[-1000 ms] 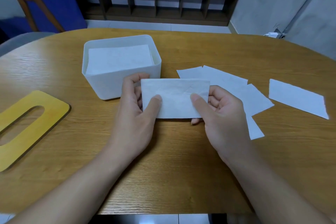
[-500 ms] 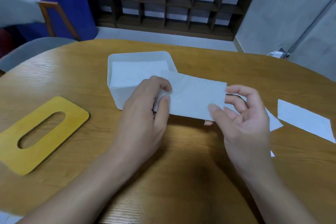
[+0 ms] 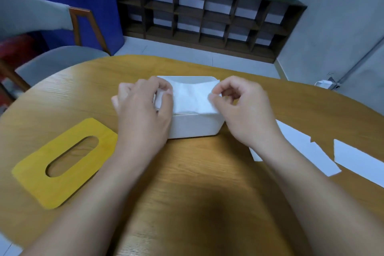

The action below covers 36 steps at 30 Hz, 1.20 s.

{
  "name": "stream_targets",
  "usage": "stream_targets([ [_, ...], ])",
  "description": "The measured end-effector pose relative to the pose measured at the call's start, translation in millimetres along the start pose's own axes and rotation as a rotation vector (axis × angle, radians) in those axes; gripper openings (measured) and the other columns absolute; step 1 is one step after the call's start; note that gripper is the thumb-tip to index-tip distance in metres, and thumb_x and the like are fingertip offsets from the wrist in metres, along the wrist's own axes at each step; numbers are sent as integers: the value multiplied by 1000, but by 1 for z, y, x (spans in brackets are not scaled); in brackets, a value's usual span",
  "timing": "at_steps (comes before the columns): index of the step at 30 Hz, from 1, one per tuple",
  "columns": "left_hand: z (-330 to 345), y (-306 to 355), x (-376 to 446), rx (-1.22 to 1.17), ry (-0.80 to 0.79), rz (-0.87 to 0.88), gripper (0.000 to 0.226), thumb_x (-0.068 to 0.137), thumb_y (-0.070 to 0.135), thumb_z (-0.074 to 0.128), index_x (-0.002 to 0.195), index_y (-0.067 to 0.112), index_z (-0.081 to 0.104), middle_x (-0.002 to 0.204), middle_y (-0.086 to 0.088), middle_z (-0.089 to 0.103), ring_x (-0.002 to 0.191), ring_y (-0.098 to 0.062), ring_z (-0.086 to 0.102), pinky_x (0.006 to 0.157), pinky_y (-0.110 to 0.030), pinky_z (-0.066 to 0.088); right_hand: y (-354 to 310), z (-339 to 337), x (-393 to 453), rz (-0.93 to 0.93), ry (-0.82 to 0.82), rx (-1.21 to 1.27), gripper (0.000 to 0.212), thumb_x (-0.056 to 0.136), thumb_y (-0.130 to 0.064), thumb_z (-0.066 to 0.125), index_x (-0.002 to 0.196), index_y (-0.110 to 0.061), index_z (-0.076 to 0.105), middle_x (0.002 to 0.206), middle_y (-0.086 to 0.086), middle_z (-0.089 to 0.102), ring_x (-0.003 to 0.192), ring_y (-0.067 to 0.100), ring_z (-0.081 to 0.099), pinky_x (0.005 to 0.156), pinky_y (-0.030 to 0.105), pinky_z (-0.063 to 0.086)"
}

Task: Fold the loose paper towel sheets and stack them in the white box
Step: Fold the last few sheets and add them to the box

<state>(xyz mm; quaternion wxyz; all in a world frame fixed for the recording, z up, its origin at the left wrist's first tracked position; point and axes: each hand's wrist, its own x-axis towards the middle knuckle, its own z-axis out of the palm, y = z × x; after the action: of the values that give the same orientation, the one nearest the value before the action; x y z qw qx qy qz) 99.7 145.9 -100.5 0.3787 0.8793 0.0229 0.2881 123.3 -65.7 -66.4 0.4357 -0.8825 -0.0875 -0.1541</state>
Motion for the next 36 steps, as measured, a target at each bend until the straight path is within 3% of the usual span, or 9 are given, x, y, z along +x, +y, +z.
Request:
stream_targets([
  [4, 3, -3, 1, 43, -34, -11, 14, 108, 34, 58, 102, 37, 71, 101, 15, 60, 108, -17, 39, 89, -33, 20, 4, 3, 4, -49, -44, -181, 8, 99, -31, 76, 92, -29, 72, 83, -11, 68, 84, 15, 58, 89, 45, 53],
  [8, 0, -3, 1, 84, -30, -12, 14, 101, 29, 62, 104, 36, 74, 113, 10, 52, 116, -21, 40, 95, -36, 23, 8, 3, 7, -64, -68, -296, 10, 101, -38, 72, 92, -33, 73, 110, -17, 69, 109, 13, 56, 108, 45, 40],
  [13, 0, 1, 3, 28, -101, 112, 25, 90, 13, 63, 100, 33, 75, 115, 18, 67, 127, -14, 48, 106, -34, 24, 5, 2, 7, -148, -24, -279, 5, 102, -38, 73, 104, -35, 77, 135, -21, 67, 132, 10, 51, 108, 36, 28],
  [15, 1, 2, 3, -14, -157, 118, 24, 89, 18, 60, 97, 33, 76, 109, 17, 70, 125, -8, 52, 111, -32, 24, 2, 2, 9, -177, -54, -314, 10, 100, -40, 76, 109, -36, 77, 136, -23, 68, 133, 8, 49, 107, 35, 26],
  [20, 3, -1, 5, 0, -187, 83, 25, 89, 24, 54, 95, 34, 76, 103, 18, 72, 121, -7, 52, 113, -31, 24, 3, 0, 14, 1, -175, -294, 14, 97, -46, 79, 110, -39, 78, 122, -24, 69, 131, 11, 45, 106, 32, 32],
  [23, 1, 0, 1, 41, -125, 140, 25, 90, 17, 56, 94, 31, 76, 101, 17, 71, 119, -14, 53, 111, -33, 24, 2, -5, 11, -29, -160, -275, 16, 97, -45, 80, 112, -38, 79, 115, -28, 63, 115, -1, 33, 106, 32, 33],
  [28, 3, 14, -7, -8, -26, 323, 26, 97, 5, 59, 102, 22, 77, 115, 12, 73, 120, -21, 55, 107, -37, 37, 3, -19, -1, -144, -49, -210, 16, 94, -44, 83, 105, -34, 79, 121, -20, 75, 126, 6, 59, 116, 50, 43],
  [33, 17, 50, -29, -251, -108, 396, 32, 97, -10, 63, 109, 16, 79, 120, 7, 71, 123, -18, 59, 106, -22, 41, 12, -48, -32, -128, -42, -142, 14, 91, -35, 87, 103, -32, 81, 113, -23, 77, 121, 6, 66, 107, 27, 48],
  [36, 32, 67, -49, -328, -225, 412, 34, 98, -8, 65, 117, 17, 78, 120, 10, 71, 122, -15, 62, 105, -27, 47, 24, -67, -57, -61, -47, -109, 15, 91, -32, 89, 103, -33, 82, 111, -23, 77, 115, 3, 70, 104, 25, 50],
])
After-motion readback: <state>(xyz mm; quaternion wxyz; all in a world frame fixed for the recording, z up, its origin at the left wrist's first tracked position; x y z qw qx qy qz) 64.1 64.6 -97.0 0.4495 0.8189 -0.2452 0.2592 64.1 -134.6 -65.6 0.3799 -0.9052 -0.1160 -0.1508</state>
